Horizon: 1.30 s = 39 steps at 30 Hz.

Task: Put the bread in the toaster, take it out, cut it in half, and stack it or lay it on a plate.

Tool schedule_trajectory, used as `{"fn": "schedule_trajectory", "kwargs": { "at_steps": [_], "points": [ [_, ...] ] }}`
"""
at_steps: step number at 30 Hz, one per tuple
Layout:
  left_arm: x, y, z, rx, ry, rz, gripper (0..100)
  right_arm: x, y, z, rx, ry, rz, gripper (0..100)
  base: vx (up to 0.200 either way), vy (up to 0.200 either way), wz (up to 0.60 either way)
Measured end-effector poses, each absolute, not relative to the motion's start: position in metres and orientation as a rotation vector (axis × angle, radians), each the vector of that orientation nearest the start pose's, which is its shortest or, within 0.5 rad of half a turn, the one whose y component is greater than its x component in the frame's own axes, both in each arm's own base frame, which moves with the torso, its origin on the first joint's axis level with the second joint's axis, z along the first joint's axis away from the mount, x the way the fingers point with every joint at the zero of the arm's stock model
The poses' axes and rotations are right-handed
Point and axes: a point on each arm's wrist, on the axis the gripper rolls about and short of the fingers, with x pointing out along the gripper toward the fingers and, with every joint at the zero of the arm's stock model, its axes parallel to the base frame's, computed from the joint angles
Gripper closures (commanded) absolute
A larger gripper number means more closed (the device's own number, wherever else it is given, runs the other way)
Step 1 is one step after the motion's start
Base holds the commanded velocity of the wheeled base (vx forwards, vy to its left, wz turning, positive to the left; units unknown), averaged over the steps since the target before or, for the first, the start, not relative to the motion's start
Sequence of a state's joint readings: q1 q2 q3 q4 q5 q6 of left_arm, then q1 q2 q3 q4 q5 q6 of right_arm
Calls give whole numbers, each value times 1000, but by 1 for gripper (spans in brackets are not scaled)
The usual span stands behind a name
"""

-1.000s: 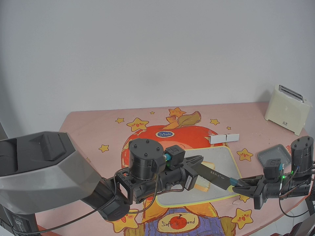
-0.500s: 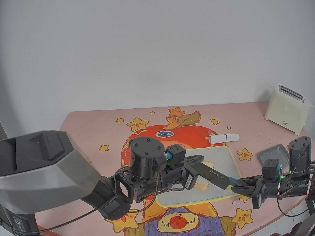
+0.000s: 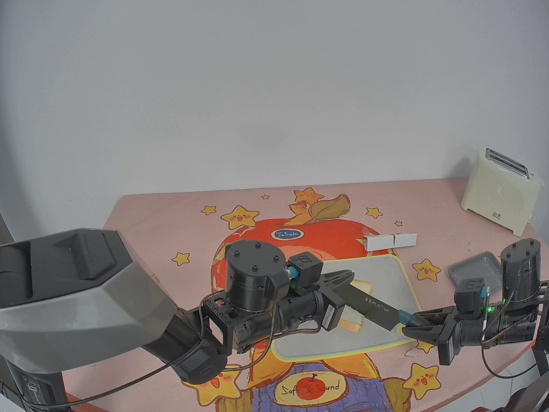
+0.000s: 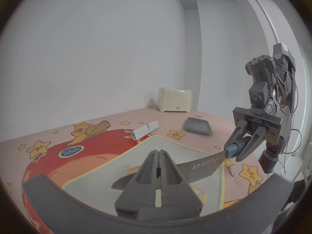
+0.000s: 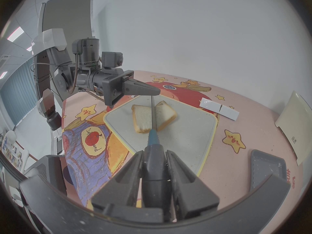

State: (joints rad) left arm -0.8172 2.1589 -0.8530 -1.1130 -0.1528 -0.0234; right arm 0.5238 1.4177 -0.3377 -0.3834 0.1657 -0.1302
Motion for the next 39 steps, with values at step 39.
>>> {"fn": "schedule_trajectory", "kwargs": {
  "at_steps": [39],
  "points": [
    [261,-285,82,39,189,-967,100,154,94,113,-249,655,709,100,0,0,0]
  ]
}}
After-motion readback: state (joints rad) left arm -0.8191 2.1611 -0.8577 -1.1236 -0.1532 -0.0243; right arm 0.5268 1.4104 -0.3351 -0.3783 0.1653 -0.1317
